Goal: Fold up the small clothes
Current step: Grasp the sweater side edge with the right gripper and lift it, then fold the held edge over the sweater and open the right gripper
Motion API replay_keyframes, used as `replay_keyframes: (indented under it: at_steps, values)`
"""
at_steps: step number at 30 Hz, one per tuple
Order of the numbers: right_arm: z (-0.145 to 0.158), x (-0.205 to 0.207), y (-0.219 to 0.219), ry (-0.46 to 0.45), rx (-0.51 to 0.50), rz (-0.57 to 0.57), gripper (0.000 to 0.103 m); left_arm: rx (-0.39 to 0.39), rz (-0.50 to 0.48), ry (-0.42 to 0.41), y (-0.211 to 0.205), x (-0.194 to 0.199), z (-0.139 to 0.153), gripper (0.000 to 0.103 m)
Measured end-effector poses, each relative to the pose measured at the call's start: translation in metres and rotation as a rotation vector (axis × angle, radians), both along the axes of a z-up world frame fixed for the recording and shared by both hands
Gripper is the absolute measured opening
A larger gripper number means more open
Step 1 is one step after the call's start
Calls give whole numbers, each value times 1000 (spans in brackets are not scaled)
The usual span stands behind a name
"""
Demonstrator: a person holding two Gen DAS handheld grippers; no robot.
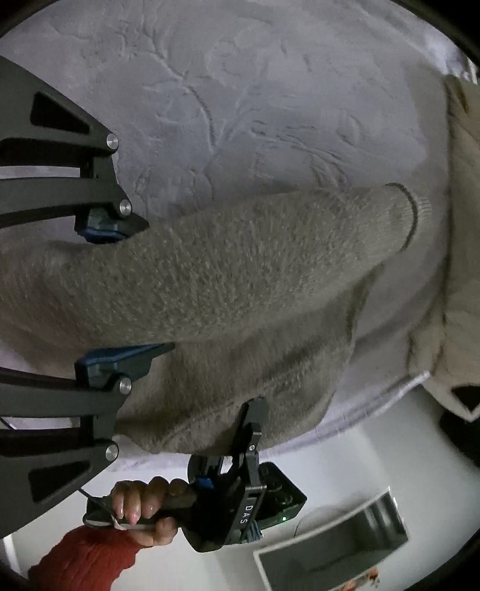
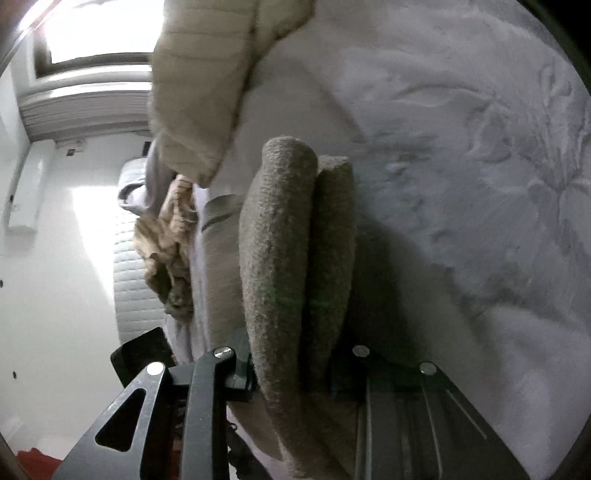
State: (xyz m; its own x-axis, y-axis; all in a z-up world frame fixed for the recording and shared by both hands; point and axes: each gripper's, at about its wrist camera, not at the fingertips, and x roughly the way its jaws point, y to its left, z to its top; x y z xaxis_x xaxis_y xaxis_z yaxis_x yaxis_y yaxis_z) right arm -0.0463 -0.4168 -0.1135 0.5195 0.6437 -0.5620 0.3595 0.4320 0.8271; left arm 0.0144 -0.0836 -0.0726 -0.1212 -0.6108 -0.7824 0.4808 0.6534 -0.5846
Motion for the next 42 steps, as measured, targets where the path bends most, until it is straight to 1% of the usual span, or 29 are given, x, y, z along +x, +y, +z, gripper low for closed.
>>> replay_keyframes:
  at_steps: [4, 9, 13, 17, 18, 20, 23, 25, 27, 29, 30, 31, 32, 33, 34, 35, 36, 38, 39, 40, 41, 42]
  values:
    - [23, -9, 11, -25, 21, -24, 30, -48, -4, -7, 22, -4, 18, 44]
    - [56, -17, 46, -50, 28, -19, 30, -95, 9, -11, 50, -13, 45, 44]
    - [69, -32, 80, -59, 67, -13, 30, -95, -5, -39, 88, -28, 72, 44]
    - [65, -47, 125, -47, 133, 2, 30, -63, -9, -54, 128, -41, 84, 44]
    - [61, -51, 140, -41, 146, 12, 30, -48, -6, -51, 143, -45, 84, 44]
    - [53, -58, 155, -27, 157, 21, 30, -23, 2, -43, 166, -53, 82, 44]
    - [33, -62, 181, 20, 143, 41, 30, 27, 6, -50, 185, -63, 71, 45]
    - [18, -58, 196, 55, 60, 94, 30, 106, 2, -78, 192, -70, 55, 45]
    - [-4, -53, 208, 113, -21, 147, 30, 177, 15, -80, 201, -75, 34, 45]
    - [-13, -49, 206, 132, -106, 159, 30, 246, 46, -95, 209, -77, 17, 45]
    - [-18, -46, 204, 145, -140, 165, 30, 234, 65, -102, 214, -77, 15, 49]
    - [-20, -43, 200, 150, -172, 178, 32, 224, 81, -102, 218, -78, 16, 50]
    - [-20, -42, 199, 159, -243, 197, 40, 222, 93, -103, 220, -77, 17, 50]
    - [-17, -42, 198, 169, -320, 214, 52, 229, 93, -111, 223, -78, 19, 56]
    - [-12, -43, 195, 180, -384, 221, 58, 247, 92, -128, 225, -79, 21, 63]
    - [-5, -47, 192, 193, -435, 217, 61, 281, 96, -158, 226, -81, 24, 73]
    - [2, -52, 189, 203, -458, 206, 61, 303, 101, -183, 229, -82, 28, 74]
    - [17, -59, 187, 232, -524, 184, 60, 322, 117, -192, 237, -85, 35, 74]
    - [24, -65, 188, 235, -545, 179, 54, 329, 127, -192, 244, -89, 38, 74]
    - [33, -73, 190, 222, -544, 173, 46, 338, 139, -191, 248, -91, 42, 74]
    - [40, -77, 193, 209, -527, 172, 29, 348, 146, -189, 253, -94, 43, 75]
    - [47, -82, 201, 201, -519, 174, 23, 360, 154, -186, 254, -95, 45, 85]
